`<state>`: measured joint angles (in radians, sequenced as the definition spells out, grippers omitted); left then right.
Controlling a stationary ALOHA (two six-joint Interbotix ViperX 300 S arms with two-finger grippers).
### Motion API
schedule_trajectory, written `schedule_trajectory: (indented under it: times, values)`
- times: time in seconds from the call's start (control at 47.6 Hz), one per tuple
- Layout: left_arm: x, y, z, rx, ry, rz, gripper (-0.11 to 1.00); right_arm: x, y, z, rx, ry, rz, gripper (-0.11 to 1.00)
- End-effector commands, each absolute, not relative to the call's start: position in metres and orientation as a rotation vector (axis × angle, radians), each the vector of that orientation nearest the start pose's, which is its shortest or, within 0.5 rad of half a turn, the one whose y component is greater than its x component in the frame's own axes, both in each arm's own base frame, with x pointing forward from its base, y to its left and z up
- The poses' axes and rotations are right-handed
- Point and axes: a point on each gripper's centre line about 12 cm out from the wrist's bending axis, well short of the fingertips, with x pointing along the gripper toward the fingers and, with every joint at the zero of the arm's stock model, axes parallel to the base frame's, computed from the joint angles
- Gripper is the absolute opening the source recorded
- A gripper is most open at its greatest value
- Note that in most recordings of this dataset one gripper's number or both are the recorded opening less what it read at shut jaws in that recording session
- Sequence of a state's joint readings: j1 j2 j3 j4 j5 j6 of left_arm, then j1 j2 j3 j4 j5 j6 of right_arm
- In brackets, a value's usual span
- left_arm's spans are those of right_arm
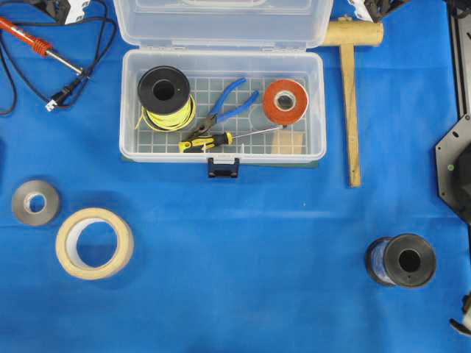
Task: Open the tool box with both arms.
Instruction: 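Release the opened lid and pull both grippers back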
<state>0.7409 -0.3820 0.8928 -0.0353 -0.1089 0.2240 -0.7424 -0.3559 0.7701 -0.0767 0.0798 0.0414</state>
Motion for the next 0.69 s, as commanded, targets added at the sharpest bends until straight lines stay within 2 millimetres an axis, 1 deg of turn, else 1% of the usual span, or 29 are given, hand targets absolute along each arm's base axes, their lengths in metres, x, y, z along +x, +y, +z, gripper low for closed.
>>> schedule_trajectory:
  times: [0.0,0.147,0.294,0.526,0.673]
  values:
    - [0.238,0.212,0.248,0.046,0.412,0.687,0.90,0.252,-0.224,0.272,0.128,0.415,-0.712,0.84]
    - [0.228,0.214,0.244,0.026,0.444,0.707,0.90,0.243,-0.226,0.270,0.141,0.429,-0.736,0.84]
    - [0.217,0.209,0.241,0.016,0.463,0.715,0.90,0.230,-0.224,0.270,0.150,0.434,-0.758,0.84]
    - [0.191,0.196,0.241,0.012,0.455,0.747,0.90,0.210,-0.212,0.270,0.153,0.434,-0.777,0.84]
    - [0.182,0.188,0.244,0.018,0.435,0.755,0.90,0.201,-0.204,0.270,0.152,0.422,-0.780,0.84]
